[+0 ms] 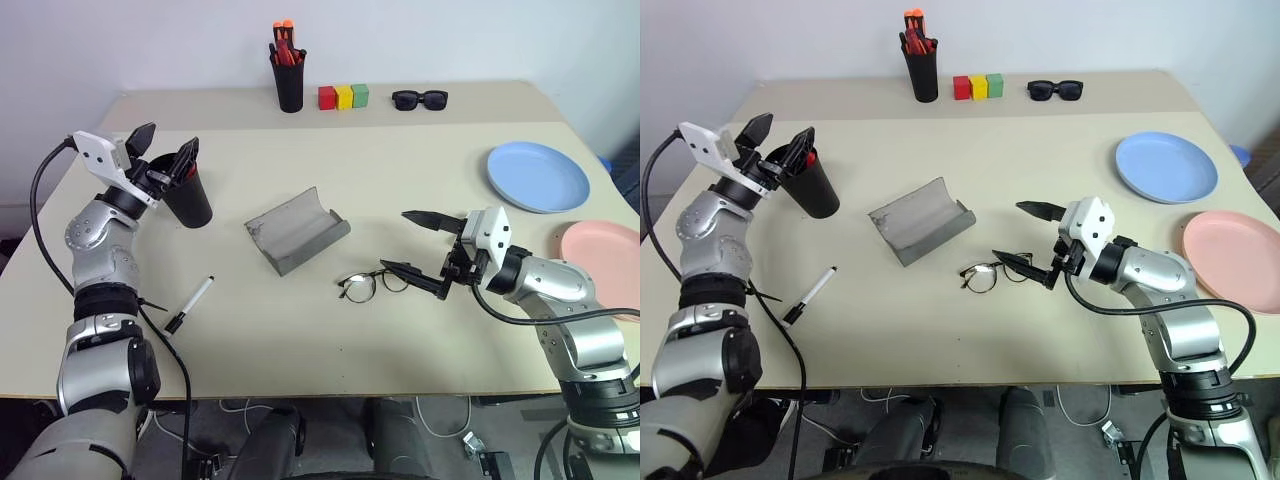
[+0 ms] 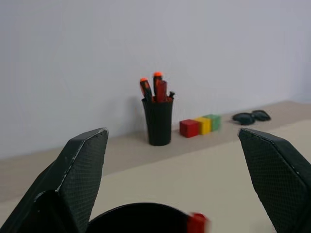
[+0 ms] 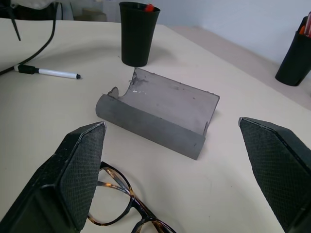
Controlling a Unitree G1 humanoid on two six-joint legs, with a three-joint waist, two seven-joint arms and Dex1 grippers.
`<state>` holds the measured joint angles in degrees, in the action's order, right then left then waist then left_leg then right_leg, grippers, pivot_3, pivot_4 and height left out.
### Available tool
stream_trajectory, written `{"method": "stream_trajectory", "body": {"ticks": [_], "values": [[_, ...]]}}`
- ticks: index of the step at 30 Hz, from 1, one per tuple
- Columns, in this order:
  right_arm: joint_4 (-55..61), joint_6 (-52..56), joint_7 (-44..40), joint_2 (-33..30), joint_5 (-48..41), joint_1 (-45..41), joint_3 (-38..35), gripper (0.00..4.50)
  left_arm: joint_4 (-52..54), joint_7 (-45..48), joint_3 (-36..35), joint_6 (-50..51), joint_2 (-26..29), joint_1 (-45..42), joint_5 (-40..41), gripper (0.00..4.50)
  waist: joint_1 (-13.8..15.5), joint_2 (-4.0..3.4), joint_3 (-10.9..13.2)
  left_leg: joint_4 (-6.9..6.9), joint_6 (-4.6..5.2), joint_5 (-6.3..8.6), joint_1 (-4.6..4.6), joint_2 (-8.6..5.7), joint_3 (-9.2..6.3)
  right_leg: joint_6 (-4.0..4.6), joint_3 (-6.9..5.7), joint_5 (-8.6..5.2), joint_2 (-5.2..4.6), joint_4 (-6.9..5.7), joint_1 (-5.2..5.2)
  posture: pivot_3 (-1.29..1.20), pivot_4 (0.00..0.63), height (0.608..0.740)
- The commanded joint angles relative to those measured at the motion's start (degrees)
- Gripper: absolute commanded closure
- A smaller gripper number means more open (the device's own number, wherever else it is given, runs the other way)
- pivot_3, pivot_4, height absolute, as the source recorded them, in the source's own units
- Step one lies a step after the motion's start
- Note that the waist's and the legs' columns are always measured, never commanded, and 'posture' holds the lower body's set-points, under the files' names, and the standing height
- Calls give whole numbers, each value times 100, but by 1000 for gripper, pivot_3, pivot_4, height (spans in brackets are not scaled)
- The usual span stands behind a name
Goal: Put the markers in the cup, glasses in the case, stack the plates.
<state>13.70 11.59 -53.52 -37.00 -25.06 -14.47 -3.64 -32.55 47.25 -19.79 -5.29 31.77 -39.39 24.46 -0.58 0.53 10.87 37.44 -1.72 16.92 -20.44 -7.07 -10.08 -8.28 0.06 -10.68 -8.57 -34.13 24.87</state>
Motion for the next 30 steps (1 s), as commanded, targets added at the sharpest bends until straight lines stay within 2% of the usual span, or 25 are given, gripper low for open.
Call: {"method": "stream_trajectory", "body": {"ticks": [1,7,10,13,15,19,23,30], "values": [[114,-9,-23,9,-219,-65,-224,0,1664,14,-100,1462,382,560,693,44,-38,0,0,-1,1,1,2,1,1,0,4,0,0,-2,1,0,150,740],[424,681,-451,-137,-1292,-51,-499,0,4112,-653,-28,3890,1269,1955,1088,44,-25,-3,2,-7,22,13,8,4,2,1,15,0,4,-8,5,0,150,740],[650,1143,-622,-279,-1768,36,-578,0,5005,-890,175,4752,1566,2563,1132,44,13,-4,1,-8,22,13,9,2,4,1,19,-1,4,-8,3,0,150,740],[788,1298,-706,-413,-1830,169,-562,0,5587,-950,331,5408,1908,3041,1135,44,9,-3,2,-9,22,13,11,3,8,1,20,-1,4,-7,1,0,150,740],[807,1285,-698,-435,-1747,230,-535,0,5809,-1093,350,5830,2047,3162,1155,44,9,-2,2,-8,22,13,10,4,8,2,20,-1,7,-7,2,0,150,740],[808,1277,-625,-390,-1699,282,-514,0,6120,-1622,491,7402,2148,2954,1459,44,5,-2,2,-6,22,13,12,5,11,1,20,-1,8,-11,2,0,150,740],[757,1228,-602,-372,-1594,259,-462,0,6160,-1906,884,7957,2403,2937,1153,44,-10,-2,2,-9,22,13,13,5,13,3,20,0,8,-9,2,0,150,740],[701,1157,-520,-281,-1452,210,-410,0,6201,-2171,1111,8621,2043,2914,1188,44,10,-2,2,-15,21,13,9,5,17,4,25,0,5,-3,8,0,150,740]]}}
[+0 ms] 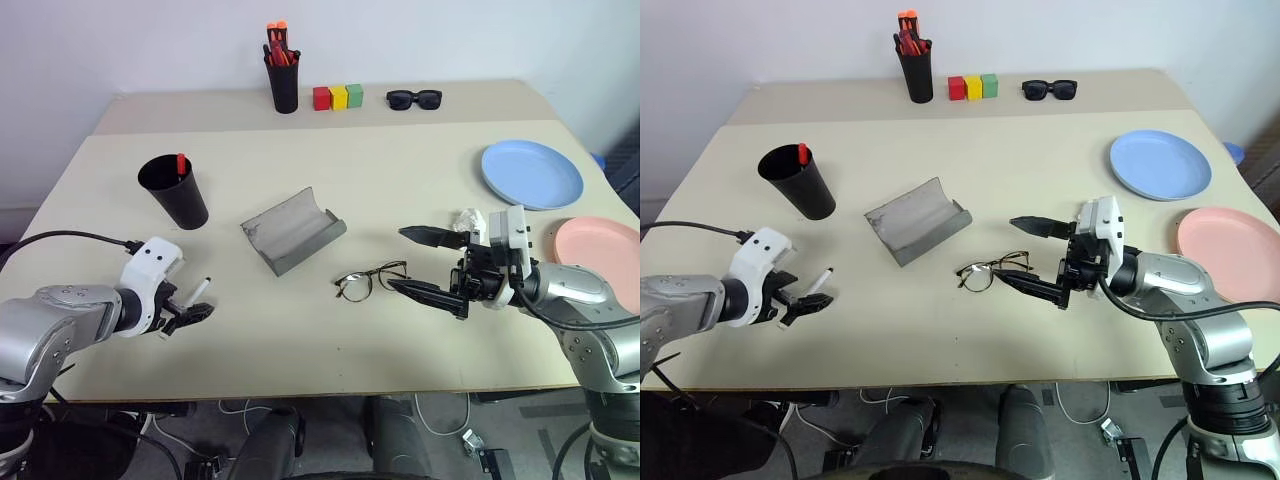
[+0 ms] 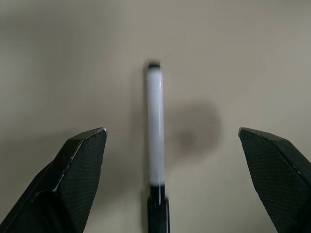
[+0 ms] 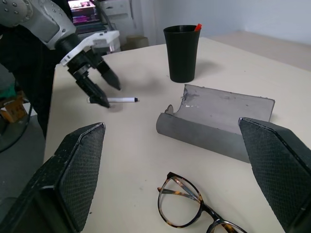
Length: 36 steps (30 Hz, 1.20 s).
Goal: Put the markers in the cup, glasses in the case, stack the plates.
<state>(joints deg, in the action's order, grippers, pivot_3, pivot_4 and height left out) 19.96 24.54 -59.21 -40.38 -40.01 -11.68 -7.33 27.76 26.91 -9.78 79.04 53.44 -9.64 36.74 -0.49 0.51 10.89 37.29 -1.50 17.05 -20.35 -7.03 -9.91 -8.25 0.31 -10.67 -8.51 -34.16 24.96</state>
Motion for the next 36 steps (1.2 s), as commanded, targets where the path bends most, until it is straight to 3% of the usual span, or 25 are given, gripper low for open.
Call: {"method": "stream_trajectory", "body": {"ticks": [1,4,10,16,23,27,36], "values": [[76,-149,73,76,65,-75,-44,0,197,-176,176,253,-180,-83,-50,278,3,0,0,0,0,0,-1,0,0,0,0,0,0,0,0,0,150,740],[60,-168,98,96,123,-83,-50,0,264,-276,237,548,-344,-194,-19,1282,14,-1,-1,1,-1,0,2,0,0,0,0,0,-1,-2,-2,0,150,740],[4,-266,163,136,242,-101,-52,0,182,-276,438,760,-396,-507,-81,4407,13,-1,-1,2,-1,0,2,-1,1,0,1,0,-1,-1,-4,0,150,740],[-45,-351,163,162,361,-104,-41,0,-113,-207,532,370,-405,-873,-270,4467,31,-1,-1,2,-1,0,3,-1,2,0,1,0,-1,-2,-4,0,150,740],[-164,-380,123,181,365,-205,-50,0,-816,408,-87,-2977,-1448,-1567,-501,4467,124,3,1,5,-5,-2,-3,-1,2,3,1,3,-2,5,-2,0,150,740],[-208,-374,131,225,361,-285,-24,0,-1487,366,-139,-5151,-1856,-1894,-1272,4467,115,3,1,2,-20,-10,-2,0,11,3,4,4,-3,12,-1,0,150,740],[-252,-369,135,242,412,-342,13,0,-3551,-527,-864,-7209,-2013,-2868,-1985,4467,113,4,1,8,-4,-2,-2,-2,13,-5,7,9,0,13,-2,0,150,740]]}}
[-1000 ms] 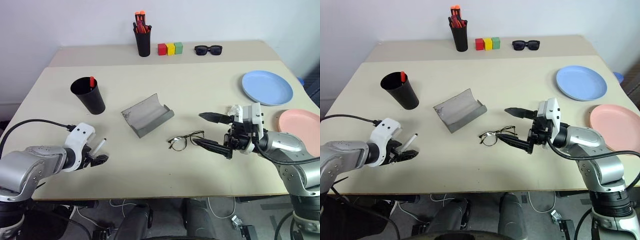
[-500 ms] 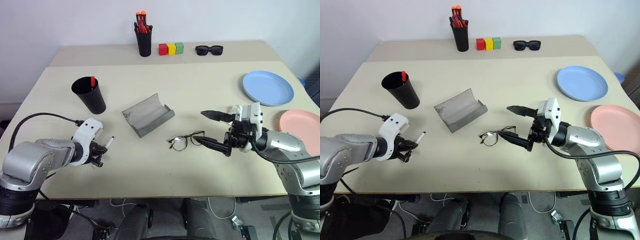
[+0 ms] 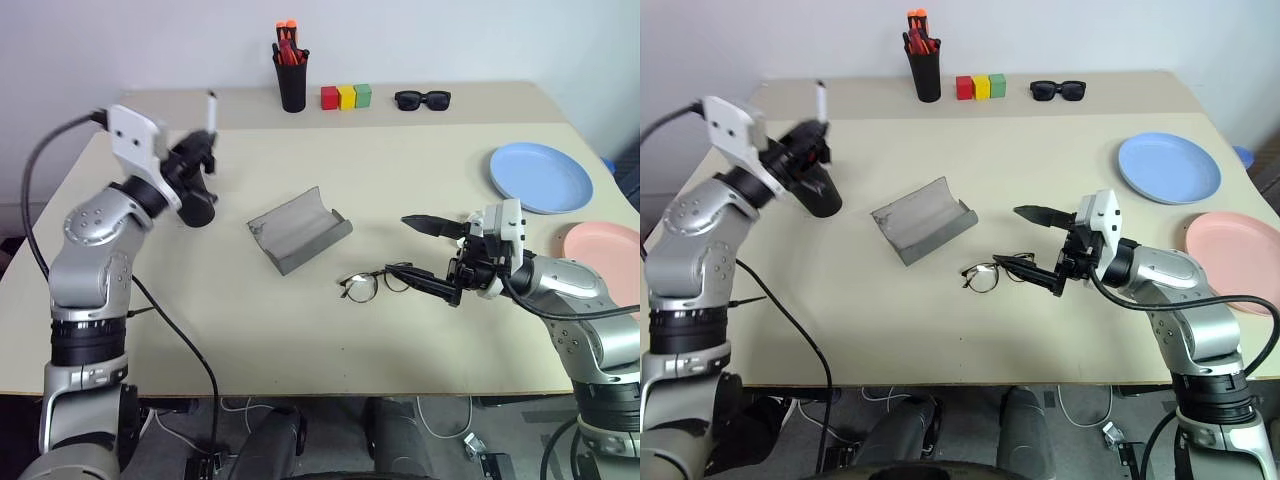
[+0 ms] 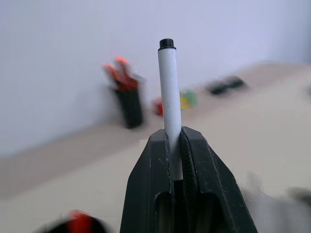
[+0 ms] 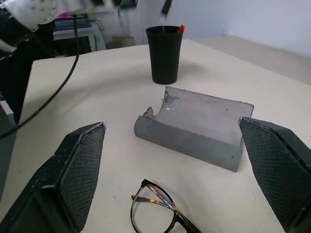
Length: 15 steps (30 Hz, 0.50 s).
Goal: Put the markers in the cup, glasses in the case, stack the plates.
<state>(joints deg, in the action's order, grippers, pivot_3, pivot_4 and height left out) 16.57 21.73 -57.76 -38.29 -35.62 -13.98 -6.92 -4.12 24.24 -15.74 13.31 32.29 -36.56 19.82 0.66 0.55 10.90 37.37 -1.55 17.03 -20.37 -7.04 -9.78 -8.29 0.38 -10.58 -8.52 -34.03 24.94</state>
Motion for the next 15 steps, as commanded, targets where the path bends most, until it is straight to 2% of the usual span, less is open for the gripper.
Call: {"method": "stream_trajectory", "body": {"ticks": [1,15], "values": [[84,-84,-6,35,-24,-116,-25,0,-534,-319,-270,-781,121,-207,-392,4467,0,0,0,0,0,0,0,0,1,-1,2,0,0,0,0,0,150,740],[155,-49,24,0,27,-139,-26,0,-2253,-247,-112,-1946,-308,-344,-597,4467,-14,2,-1,12,0,-1,-2,-3,1,-7,2,6,0,-3,-3,0,150,740]]}}
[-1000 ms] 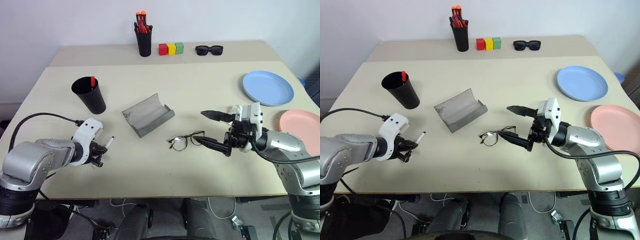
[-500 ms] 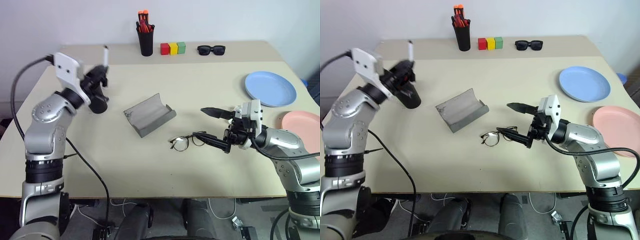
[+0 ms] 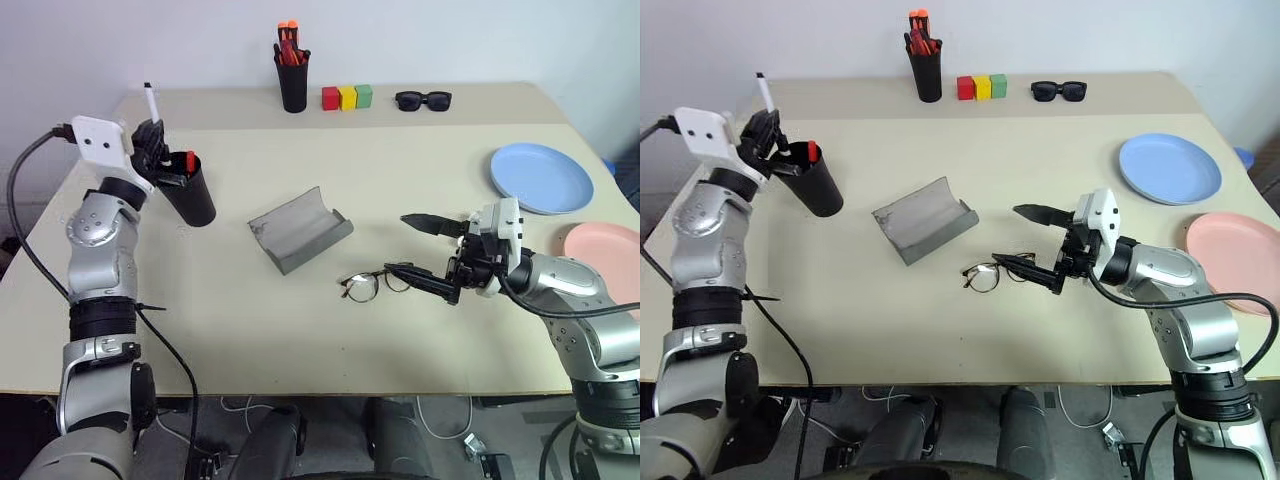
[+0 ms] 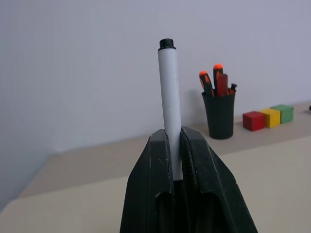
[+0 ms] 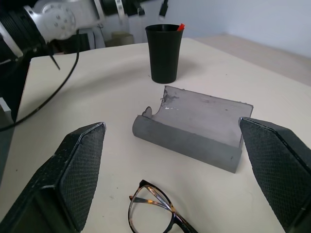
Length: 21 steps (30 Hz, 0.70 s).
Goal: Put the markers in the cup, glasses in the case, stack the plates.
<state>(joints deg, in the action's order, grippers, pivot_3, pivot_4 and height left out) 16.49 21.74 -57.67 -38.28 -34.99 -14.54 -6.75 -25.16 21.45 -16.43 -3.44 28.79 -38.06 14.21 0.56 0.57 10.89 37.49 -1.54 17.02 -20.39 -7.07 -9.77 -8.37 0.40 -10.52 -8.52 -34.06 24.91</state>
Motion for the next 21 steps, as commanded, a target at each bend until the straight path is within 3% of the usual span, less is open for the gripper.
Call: {"method": "stream_trajectory", "body": {"ticks": [1,3,10,14,18,21], "values": [[176,-45,20,-8,-35,-73,-47,0,-253,66,-29,-306,25,-212,-33,4113,-2,0,0,0,0,0,0,0,0,0,0,0,1,0,0,0,150,740],[194,-36,25,-18,-37,-59,-54,0,-387,86,2,-372,8,-241,-56,3431,8,0,0,1,0,0,0,0,-1,0,0,0,1,-1,0,0,150,740],[203,-44,85,-6,-13,-47,-52,0,23,440,-21,-114,-17,-259,245,23,6,0,0,4,0,0,-3,0,-1,-1,0,1,0,-1,0,0,150,740],[151,-74,103,10,8,-81,-60,0,784,905,114,669,7,-230,693,23,8,0,0,5,0,0,-3,0,-1,-1,0,1,0,-2,0,0,150,740],[62,-86,134,48,-16,-167,-94,0,1952,1658,402,2516,-21,-33,1906,23,3,0,0,10,2,1,-5,0,-2,-2,0,2,-1,-4,-1,0,150,740],[-163,-200,66,-64,89,-215,-204,0,2430,2052,903,3473,105,210,2093,23,-8,-1,0,10,7,4,-2,-1,-1,-3,2,2,-1,-5,-2,0,150,740]]}}
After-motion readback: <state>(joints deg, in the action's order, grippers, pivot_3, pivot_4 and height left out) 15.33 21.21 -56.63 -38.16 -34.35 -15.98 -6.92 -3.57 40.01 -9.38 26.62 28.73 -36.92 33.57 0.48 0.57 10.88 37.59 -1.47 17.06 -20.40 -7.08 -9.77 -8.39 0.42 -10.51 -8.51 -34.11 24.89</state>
